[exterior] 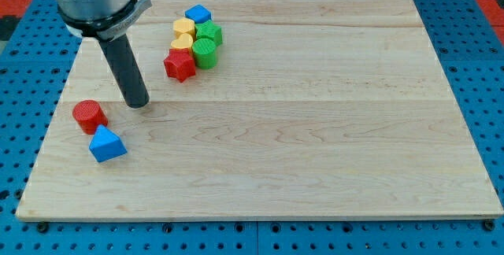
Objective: Place your arm below the red star
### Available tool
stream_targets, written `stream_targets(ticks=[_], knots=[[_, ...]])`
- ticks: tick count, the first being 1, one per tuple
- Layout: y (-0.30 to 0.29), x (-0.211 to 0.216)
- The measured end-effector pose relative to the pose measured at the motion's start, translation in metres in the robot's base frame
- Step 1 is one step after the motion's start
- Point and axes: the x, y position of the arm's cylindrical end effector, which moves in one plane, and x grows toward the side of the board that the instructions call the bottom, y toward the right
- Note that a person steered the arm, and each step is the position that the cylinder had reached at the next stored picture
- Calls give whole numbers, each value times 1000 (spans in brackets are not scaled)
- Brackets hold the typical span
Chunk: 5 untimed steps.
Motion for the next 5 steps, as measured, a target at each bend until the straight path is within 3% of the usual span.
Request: stream_targets(ticks=[2, 5], knots=[[13, -23], [14, -24]])
